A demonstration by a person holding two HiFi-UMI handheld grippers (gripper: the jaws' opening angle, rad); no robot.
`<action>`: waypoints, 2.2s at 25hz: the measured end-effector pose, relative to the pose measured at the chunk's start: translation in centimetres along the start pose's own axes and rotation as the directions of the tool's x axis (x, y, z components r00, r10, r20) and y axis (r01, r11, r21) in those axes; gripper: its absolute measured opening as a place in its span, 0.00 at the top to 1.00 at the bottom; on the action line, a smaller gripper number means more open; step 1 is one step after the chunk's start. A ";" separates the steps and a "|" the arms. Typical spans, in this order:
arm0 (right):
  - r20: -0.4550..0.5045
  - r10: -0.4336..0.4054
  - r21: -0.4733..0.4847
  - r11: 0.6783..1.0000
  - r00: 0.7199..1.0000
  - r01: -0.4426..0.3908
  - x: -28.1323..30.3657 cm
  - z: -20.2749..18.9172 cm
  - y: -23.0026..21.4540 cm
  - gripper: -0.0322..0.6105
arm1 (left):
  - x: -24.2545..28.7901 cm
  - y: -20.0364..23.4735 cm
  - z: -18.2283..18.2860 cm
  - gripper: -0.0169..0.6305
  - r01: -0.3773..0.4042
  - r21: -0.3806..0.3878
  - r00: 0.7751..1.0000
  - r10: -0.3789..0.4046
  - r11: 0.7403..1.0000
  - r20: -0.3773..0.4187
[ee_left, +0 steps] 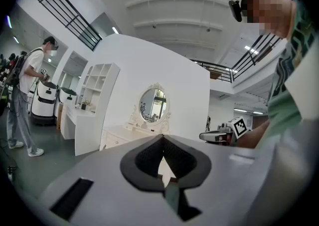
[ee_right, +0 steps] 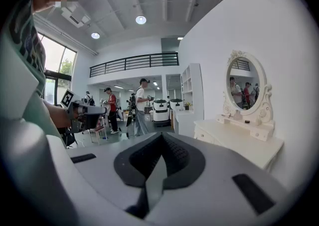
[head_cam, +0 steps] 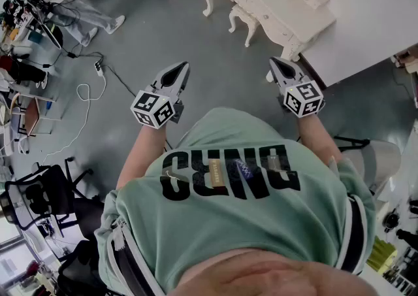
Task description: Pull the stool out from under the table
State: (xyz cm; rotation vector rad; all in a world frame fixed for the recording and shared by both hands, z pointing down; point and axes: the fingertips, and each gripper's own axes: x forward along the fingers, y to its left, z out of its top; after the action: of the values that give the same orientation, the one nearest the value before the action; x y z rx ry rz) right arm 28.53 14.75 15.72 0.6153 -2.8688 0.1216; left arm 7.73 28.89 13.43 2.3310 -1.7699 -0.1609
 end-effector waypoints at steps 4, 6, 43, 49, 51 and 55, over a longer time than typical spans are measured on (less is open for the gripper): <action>-0.003 0.003 -0.003 1.000 1.000 -0.003 0.5 -0.3 0.1 0.96 | 0.1 0.3 -0.2 0.96 0.004 0.001 1.000 -0.004 1.000 -0.001; -0.004 0.005 -0.004 1.000 1.000 -0.005 0.7 -0.4 -0.1 0.96 | 0.4 0.4 -0.3 0.96 0.005 0.002 1.000 -0.005 1.000 -0.003; 0.043 0.015 -0.033 0.999 0.999 -0.013 -6.5 -1.1 -13.8 0.96 | 13.6 -8.8 -1.8 0.96 0.004 0.009 0.999 -0.003 1.000 -0.040; 0.027 0.015 -0.015 1.000 1.000 -0.014 -3.5 -2.0 -15.1 0.96 | 15.5 -5.6 -2.2 0.96 0.005 -0.002 0.998 -0.005 1.000 -0.064; 0.018 0.001 -0.016 1.000 1.000 -0.001 -1.6 -2.0 -15.6 0.96 | 16.5 -3.4 -2.3 0.96 0.017 -0.016 0.997 -0.018 1.000 -0.070; 0.006 -0.043 -0.018 0.999 0.999 0.044 3.5 -1.7 -17.1 0.96 | 19.5 2.5 -2.7 0.96 0.063 -0.033 0.994 -0.066 0.997 -0.082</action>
State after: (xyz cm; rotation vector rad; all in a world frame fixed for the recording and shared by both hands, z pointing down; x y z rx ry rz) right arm 32.81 -1.96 18.82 0.6754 -2.8570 0.0873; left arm 11.26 9.76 17.39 2.3392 -1.6436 -0.0991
